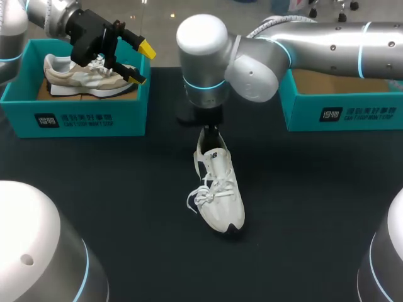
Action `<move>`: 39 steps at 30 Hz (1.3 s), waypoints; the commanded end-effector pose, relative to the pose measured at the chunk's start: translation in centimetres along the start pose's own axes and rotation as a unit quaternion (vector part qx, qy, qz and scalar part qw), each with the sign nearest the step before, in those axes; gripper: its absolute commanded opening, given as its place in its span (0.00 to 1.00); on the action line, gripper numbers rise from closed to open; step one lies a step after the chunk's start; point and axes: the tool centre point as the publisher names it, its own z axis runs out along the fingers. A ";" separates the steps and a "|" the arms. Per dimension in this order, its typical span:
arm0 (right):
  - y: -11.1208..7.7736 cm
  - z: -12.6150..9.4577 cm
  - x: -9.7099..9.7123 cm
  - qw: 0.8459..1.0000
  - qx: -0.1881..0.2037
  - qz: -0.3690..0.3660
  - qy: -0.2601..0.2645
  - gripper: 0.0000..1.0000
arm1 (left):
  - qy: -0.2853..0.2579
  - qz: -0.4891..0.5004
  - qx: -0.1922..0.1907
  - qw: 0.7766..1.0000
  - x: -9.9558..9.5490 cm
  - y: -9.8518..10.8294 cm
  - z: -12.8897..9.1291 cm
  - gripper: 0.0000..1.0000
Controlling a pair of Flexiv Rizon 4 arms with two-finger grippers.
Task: Take the shoe out of the shoebox, open the shoe tongue, remove and reinsert the insole, then place the shoe into the shoebox
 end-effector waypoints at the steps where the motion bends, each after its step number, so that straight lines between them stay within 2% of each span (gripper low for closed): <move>1: 0.0 0.3 0.0 1.000 -0.004 0.000 0.002 0.62 | 0.002 0.000 0.001 1.000 0.0 0.0 -0.1 1.00; 7: 0.2 1.0 0.1 1.000 -0.008 -0.004 0.012 0.58 | 0.002 0.000 0.001 1.000 0.0 0.0 -0.1 1.00; 12: 0.3 1.3 0.4 1.000 -0.007 -0.004 0.018 0.48 | 0.002 0.000 0.001 1.000 0.0 0.0 -0.1 1.00; 15: 0.2 1.4 0.5 1.000 -0.005 -0.001 0.019 0.32 | 0.002 0.000 0.001 1.000 0.0 0.0 -0.1 1.00; 18: 0.1 1.3 0.5 1.000 -0.002 0.002 0.018 0.06 | 0.002 0.000 0.001 1.000 0.0 0.0 -0.1 1.00; 19: 0.0 1.2 0.5 1.000 -0.002 0.003 0.017 0.00 | 0.002 0.000 0.001 1.000 0.0 0.0 -0.1 1.00; 24: -0.2 0.7 0.6 1.000 0.002 0.013 0.020 0.00 | 0.002 0.000 0.001 1.000 0.0 0.0 -0.1 1.00; 29: -0.8 -0.9 0.3 0.999 0.008 0.031 0.029 0.00 | 0.002 0.000 0.001 1.000 0.0 0.0 -0.1 1.00; 34: -1.5 -4.1 -0.3 0.999 -0.001 0.036 0.025 0.00 | 0.002 0.000 0.001 1.000 0.0 0.0 -0.1 1.00; 39: -2.4 -8.7 -1.4 0.999 -0.019 0.032 -0.015 0.00 | 0.002 0.000 0.001 1.000 0.0 0.0 -0.1 1.00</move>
